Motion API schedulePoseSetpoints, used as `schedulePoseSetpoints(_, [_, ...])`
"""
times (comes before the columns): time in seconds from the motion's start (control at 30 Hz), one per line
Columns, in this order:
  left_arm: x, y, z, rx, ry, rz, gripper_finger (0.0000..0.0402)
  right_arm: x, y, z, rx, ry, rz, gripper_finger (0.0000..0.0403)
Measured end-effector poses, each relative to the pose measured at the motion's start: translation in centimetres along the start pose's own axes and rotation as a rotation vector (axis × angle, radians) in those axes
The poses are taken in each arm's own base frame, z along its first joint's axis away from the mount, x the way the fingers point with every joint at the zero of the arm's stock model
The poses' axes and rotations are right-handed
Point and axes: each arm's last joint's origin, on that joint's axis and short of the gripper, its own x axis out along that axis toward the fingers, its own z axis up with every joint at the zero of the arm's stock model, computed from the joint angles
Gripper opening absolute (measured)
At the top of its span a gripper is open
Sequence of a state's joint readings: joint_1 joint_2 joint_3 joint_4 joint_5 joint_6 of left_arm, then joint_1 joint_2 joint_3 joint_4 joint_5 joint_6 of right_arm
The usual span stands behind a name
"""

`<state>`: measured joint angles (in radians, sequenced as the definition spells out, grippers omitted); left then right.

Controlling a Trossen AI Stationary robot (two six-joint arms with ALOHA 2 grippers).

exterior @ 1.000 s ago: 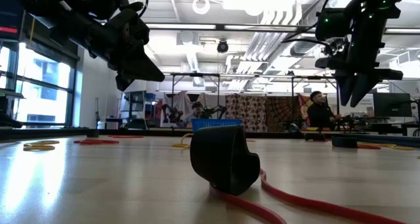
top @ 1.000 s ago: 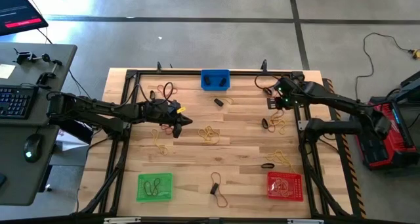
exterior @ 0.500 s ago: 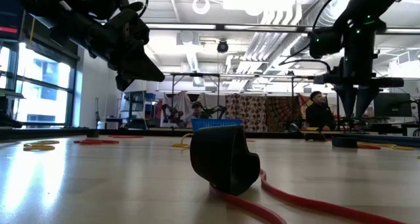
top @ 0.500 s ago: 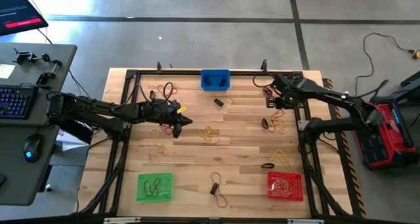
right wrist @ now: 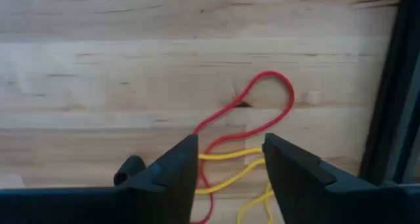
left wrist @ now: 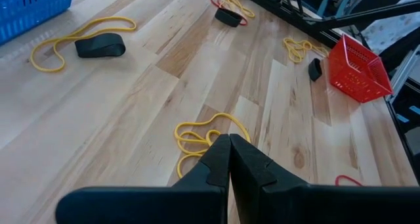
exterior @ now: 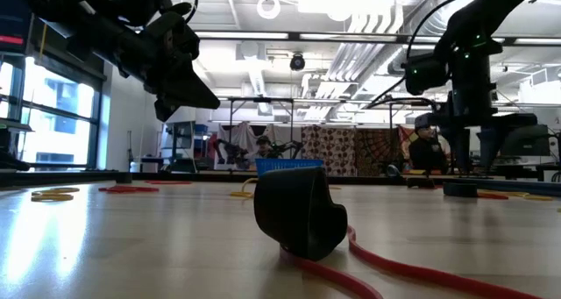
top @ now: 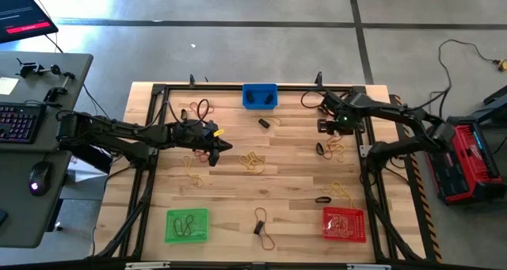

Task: Sort rubber bands into baskets
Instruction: Put the red rubber band into the green basket

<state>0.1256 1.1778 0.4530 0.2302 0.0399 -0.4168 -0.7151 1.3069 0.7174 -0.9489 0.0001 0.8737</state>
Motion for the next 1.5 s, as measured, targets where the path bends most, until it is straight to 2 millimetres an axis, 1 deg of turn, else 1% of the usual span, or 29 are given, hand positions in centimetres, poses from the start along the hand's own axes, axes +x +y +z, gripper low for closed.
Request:
schedulePoseSetpoints(0.1, [0.0,0.0,0.0,0.000,0.000,0.000,0.0000,0.6,0.4,0.3,-0.009,0.001,0.006,0.0186])
schedulePoseSetpoints(0.2, [0.0,0.0,0.0,0.000,0.000,0.000,0.0000,1.2,0.8,0.7,-0.010,-0.012,-0.007,0.0180])
schedulePoseSetpoints(0.5, [0.0,0.0,0.0,-0.001,0.000,0.000,0.0000,3.3,1.3,1.2,-0.009,0.021,-0.094,0.0106])
schedulePoseSetpoints(0.63, [0.0,0.0,0.0,-0.001,0.000,0.000,0.0000,3.8,1.5,1.4,-0.020,0.035,-0.109,0.0098])
schedulePoseSetpoints(0.77, [0.0,0.0,0.0,-0.001,0.000,0.000,0.0000,3.9,1.6,1.5,-0.046,0.045,-0.093,0.0094])
schedulePoseSetpoints(0.83, [0.0,0.0,0.0,-0.001,0.000,0.000,0.0000,4.0,1.7,1.5,-0.067,0.047,-0.083,0.0085])
schedulePoseSetpoints(0.93, [0.0,0.0,0.0,-0.001,0.000,0.000,0.0000,4.0,1.7,1.5,-0.096,0.053,-0.066,0.0056])
schedulePoseSetpoints(1.0, [0.0,0.0,0.0,-0.001,0.000,-0.001,0.0000,4.0,1.8,1.5,-0.125,0.058,-0.051,0.0027])
schedulePoseSetpoints(1.07, [0.0,0.0,0.0,-0.002,0.000,-0.001,0.0000,3.9,1.8,1.5,-0.155,0.063,-0.034,0.0007])
schedulePoseSetpoints(1.17, [0.0,0.0,0.0,-0.002,0.000,-0.001,0.0000,3.5,1.8,1.4,-0.173,0.069,0.010,0.0009])
schedulePoseSetpoints(1.27, [0.0,0.0,0.0,-0.002,0.000,-0.001,0.0000,2.3,1.9,1.0,-0.186,0.038,0.078,0.0002])
schedulePoseSetpoints(1.5, [0.0,0.0,0.0,-0.001,0.000,-0.001,0.0000,-0.5,1.7,0.1,-0.189,-0.069,0.183,0.0001])
